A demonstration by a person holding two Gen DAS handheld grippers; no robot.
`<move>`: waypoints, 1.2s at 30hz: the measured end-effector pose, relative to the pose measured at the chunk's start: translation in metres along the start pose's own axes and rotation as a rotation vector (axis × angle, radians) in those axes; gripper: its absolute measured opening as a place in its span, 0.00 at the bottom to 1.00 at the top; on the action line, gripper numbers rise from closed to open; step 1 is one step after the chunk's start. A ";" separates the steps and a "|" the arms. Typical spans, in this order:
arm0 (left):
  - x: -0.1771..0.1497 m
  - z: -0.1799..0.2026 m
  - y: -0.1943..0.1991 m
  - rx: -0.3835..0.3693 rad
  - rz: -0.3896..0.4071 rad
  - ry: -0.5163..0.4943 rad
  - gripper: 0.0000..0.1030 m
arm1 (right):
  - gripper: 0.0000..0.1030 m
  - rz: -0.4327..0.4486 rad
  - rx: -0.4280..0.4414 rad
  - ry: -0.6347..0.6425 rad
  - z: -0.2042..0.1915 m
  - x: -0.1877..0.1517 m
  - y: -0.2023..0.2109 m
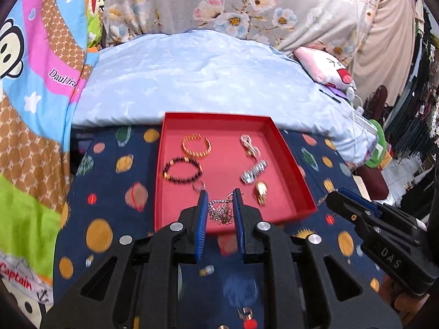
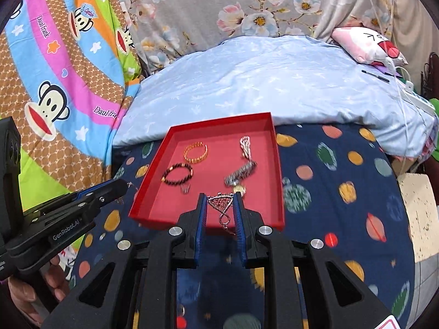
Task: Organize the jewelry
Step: 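Carry the bracelet and necklace into the red box and open both grippers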
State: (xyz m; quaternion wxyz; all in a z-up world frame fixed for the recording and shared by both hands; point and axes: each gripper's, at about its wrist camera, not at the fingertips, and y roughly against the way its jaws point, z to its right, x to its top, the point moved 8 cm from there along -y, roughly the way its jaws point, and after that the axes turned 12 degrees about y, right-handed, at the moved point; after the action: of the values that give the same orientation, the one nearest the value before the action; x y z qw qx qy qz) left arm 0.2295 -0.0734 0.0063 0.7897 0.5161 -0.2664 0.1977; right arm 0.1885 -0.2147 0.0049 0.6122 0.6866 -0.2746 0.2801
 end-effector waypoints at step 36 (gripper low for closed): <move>0.032 -0.021 -0.151 0.100 -0.126 0.030 0.18 | 0.20 -0.112 0.002 0.031 0.009 0.039 -0.159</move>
State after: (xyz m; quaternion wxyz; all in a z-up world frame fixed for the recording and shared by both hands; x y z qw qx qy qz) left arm 0.3475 -0.1118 -0.0872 0.7776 0.5677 -0.2113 0.1685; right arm 0.3305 -0.2094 -0.0766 0.6302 0.6971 -0.2262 0.2563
